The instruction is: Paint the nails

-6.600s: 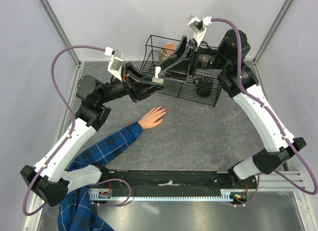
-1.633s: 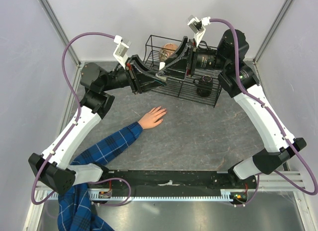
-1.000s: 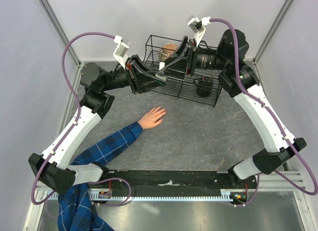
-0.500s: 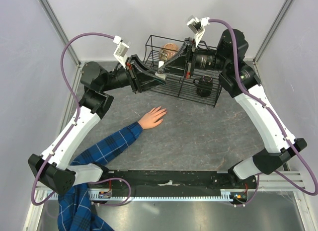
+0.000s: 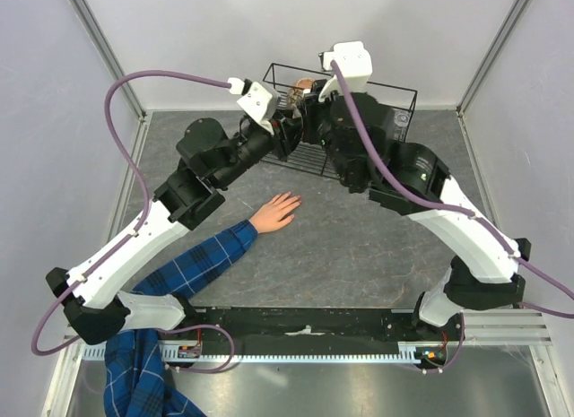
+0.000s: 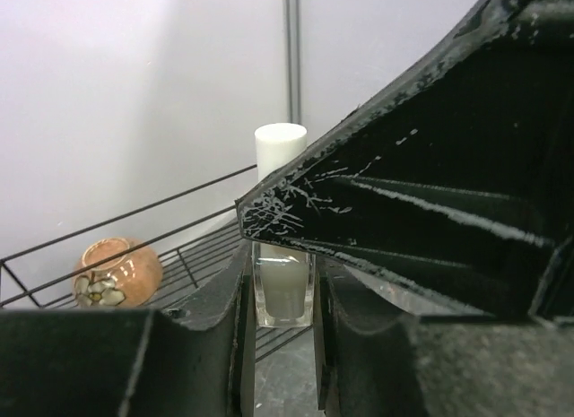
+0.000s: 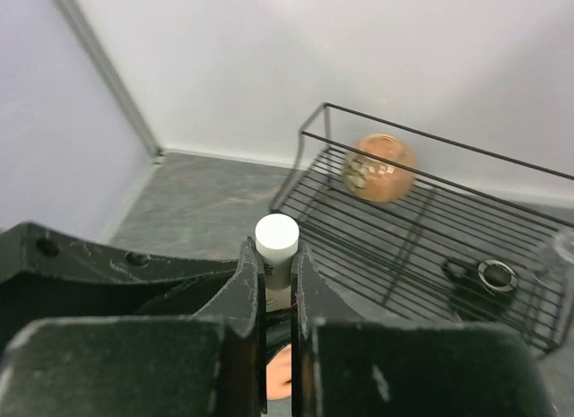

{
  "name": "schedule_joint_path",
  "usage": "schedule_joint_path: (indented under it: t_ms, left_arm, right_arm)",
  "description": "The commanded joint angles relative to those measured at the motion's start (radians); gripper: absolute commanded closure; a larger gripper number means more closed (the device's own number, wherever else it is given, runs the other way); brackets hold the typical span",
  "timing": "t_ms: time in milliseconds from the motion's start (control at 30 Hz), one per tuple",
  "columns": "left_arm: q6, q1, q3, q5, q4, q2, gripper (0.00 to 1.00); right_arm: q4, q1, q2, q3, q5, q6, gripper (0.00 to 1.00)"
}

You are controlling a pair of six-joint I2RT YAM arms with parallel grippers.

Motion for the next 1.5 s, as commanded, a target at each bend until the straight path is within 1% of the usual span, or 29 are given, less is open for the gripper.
schedule_joint_path:
  t_ms: [0, 100, 167, 200, 300, 367, 400, 433, 467, 533, 567, 667, 767, 800, 867, 900, 933, 967, 1000, 1033, 1067, 1100, 1133, 1167, 1200, 1233, 1333, 1367, 1467]
  left_arm:
    - [0.103, -0.036, -0.014, -0.066, 0.202, 0.01, 0.98]
    - [0.102, -0.036, -0.025, -0.02, 0.165, -0.01, 0.98]
    - [0.091, -0.034, -0.025, -0.018, 0.138, -0.026, 0.98]
    - [0.085, -0.034, -0.039, -0.022, 0.13, -0.032, 0.98]
    - [0.069, -0.033, -0.059, -0.01, 0.102, -0.055, 0.98]
    - [0.062, -0.033, -0.063, -0.015, 0.087, -0.064, 0.98]
    - [0.06, -0.031, -0.065, -0.015, 0.075, -0.07, 0.98]
    - [0.06, -0.03, -0.066, -0.013, 0.065, -0.075, 0.98]
    - [0.057, -0.028, -0.065, -0.012, 0.058, -0.078, 0.98]
    - [0.039, -0.014, -0.065, -0.001, 0.032, -0.087, 0.98]
    - [0.028, -0.007, -0.06, 0.01, 0.02, -0.093, 0.98]
    - [-0.044, 0.041, -0.048, 0.083, -0.034, -0.099, 0.98]
    - [-0.124, 0.099, -0.04, 0.204, -0.045, -0.106, 0.98]
    - [-0.171, 0.133, -0.04, 0.277, -0.045, -0.106, 0.98]
    - [-0.225, 0.17, -0.033, 0.359, -0.034, -0.103, 0.98]
    - [-0.28, 0.208, -0.03, 0.46, -0.027, -0.098, 0.98]
    - [-0.309, 0.225, -0.022, 0.502, -0.022, -0.09, 0.98]
    - [-0.334, 0.237, -0.016, 0.537, -0.007, -0.086, 0.98]
    - [-0.383, 0.257, -0.016, 0.597, -0.007, -0.084, 0.98]
    - [-0.408, 0.263, -0.017, 0.622, 0.028, -0.083, 0.98]
    - [-0.432, 0.276, -0.022, 0.648, 0.05, -0.081, 0.98]
    - [-0.481, 0.282, -0.026, 0.701, 0.09, -0.081, 0.98]
    - [-0.509, 0.288, -0.037, 0.726, 0.119, -0.081, 0.98]
    - [-0.536, 0.299, -0.043, 0.749, 0.143, -0.079, 0.98]
    - [-0.594, 0.302, -0.049, 0.793, 0.204, -0.078, 0.98]
    - [-0.622, 0.306, -0.06, 0.813, 0.228, -0.075, 0.98]
    - [-0.698, 0.311, -0.068, 0.872, 0.295, -0.061, 0.98]
    - [-0.71, 0.311, -0.071, 0.876, 0.305, -0.058, 0.98]
    - [-0.725, 0.311, -0.076, 0.875, 0.312, -0.055, 0.98]
  right_arm:
    - [-0.18, 0.072, 0.101, -0.014, 0.073, 0.076, 0.93]
    - [-0.148, 0.069, 0.087, -0.03, -0.005, 0.064, 0.78]
    - [-0.11, 0.066, 0.064, -0.044, -0.042, 0.045, 0.7]
    - [-0.099, 0.066, 0.056, -0.056, -0.054, 0.041, 0.6]
    - [-0.032, 0.055, 0.01, -0.11, -0.112, 0.036, 0.43]
    - [-0.016, 0.044, -0.023, -0.135, -0.149, 0.038, 0.36]
    - [-0.002, 0.039, -0.045, -0.156, -0.164, 0.038, 0.29]
    - [0.003, 0.032, -0.057, -0.165, -0.18, 0.03, 0.25]
    - [0.015, 0.03, -0.072, -0.179, -0.204, 0.022, 0.17]
    - [0.041, 0.015, -0.126, -0.234, -0.238, 0.01, 0.13]
    - [0.053, 0.009, -0.149, -0.254, -0.302, -0.01, 0.1]
    - [0.113, -0.014, -0.244, -0.357, -0.414, -0.059, 0.02]
    - [0.194, -0.04, -0.345, -0.484, -0.607, -0.102, 0.02]
    - [0.214, -0.054, -0.373, -0.492, -0.696, -0.103, 0.02]
    - [0.217, -0.12, -0.379, -0.485, -0.784, -0.093, 0.02]
    - [0.213, -0.152, -0.37, -0.46, -0.862, -0.07, 0.02]
    - [0.213, -0.216, -0.366, -0.449, -0.973, -0.058, 0.02]
    - [0.214, -0.244, -0.359, -0.426, -1.031, -0.047, 0.02]
    - [0.217, -0.288, -0.347, -0.416, -1.069, -0.027, 0.02]
    - [0.217, -0.309, -0.338, -0.402, -1.123, -0.019, 0.02]
    - [0.216, -0.327, -0.329, -0.376, -1.14, -0.004, 0.02]
    - [0.217, -0.377, -0.312, -0.363, -1.164, 0.025, 0.02]
    - [0.217, -0.402, -0.301, -0.35, -1.233, 0.045, 0.02]
    - [0.217, -0.43, -0.275, -0.321, -1.262, 0.067, 0.02]
    - [0.22, -0.485, -0.26, -0.305, -1.302, 0.09, 0.02]
    - [0.229, -0.511, -0.246, -0.293, -1.391, 0.149, 0.03]
    - [0.343, -0.573, -0.217, -0.296, -1.537, 0.272, 0.12]
    - [0.433, -0.582, -0.224, -0.328, -1.607, 0.307, 0.15]
    - [0.554, -0.597, -0.232, -0.379, -1.686, 0.393, 0.19]
